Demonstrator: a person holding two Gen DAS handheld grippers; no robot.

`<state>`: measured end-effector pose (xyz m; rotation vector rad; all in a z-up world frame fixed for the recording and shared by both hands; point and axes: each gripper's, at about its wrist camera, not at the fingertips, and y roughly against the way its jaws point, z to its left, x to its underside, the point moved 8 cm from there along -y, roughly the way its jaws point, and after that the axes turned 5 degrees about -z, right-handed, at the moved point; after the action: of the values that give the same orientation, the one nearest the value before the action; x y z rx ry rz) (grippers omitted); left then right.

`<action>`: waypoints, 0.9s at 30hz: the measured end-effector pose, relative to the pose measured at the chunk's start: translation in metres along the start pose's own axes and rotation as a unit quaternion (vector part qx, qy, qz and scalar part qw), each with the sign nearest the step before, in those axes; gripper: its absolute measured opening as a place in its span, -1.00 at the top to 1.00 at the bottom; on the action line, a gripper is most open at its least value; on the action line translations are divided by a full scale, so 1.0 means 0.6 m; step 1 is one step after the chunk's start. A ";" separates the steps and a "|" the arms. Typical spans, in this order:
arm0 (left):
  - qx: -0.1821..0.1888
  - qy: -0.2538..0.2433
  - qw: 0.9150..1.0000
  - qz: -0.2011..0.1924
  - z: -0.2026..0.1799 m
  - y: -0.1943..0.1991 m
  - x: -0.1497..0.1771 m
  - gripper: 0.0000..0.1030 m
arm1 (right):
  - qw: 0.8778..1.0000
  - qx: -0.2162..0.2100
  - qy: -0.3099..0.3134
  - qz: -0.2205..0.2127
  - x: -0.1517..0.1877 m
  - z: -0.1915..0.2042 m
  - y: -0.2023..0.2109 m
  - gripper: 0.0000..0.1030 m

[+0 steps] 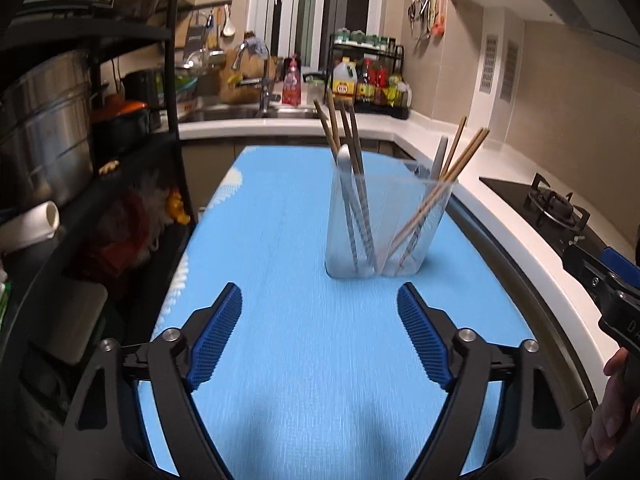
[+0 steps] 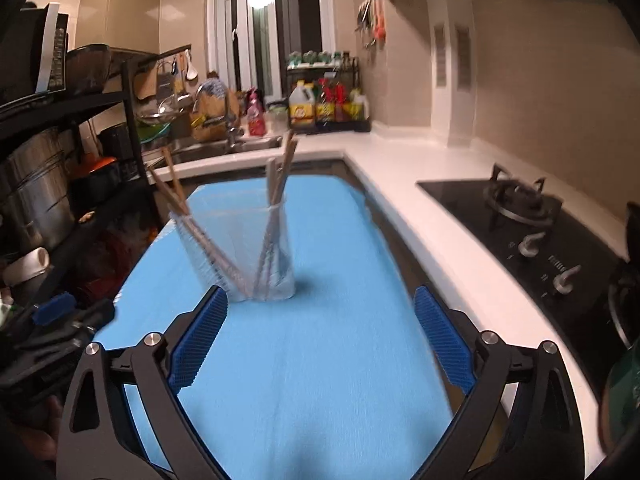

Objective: Organize utensils

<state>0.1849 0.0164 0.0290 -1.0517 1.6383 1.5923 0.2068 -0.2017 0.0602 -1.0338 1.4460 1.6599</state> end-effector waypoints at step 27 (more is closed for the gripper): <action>0.005 -0.018 1.000 -0.006 -0.019 -0.008 0.016 -0.82 | 0.999 0.015 0.042 0.012 0.028 0.026 -0.020 -0.89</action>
<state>0.1854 0.0041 0.0192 -1.0199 1.6130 1.5846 0.2082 -0.1843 0.0411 -1.0846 1.5388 1.6234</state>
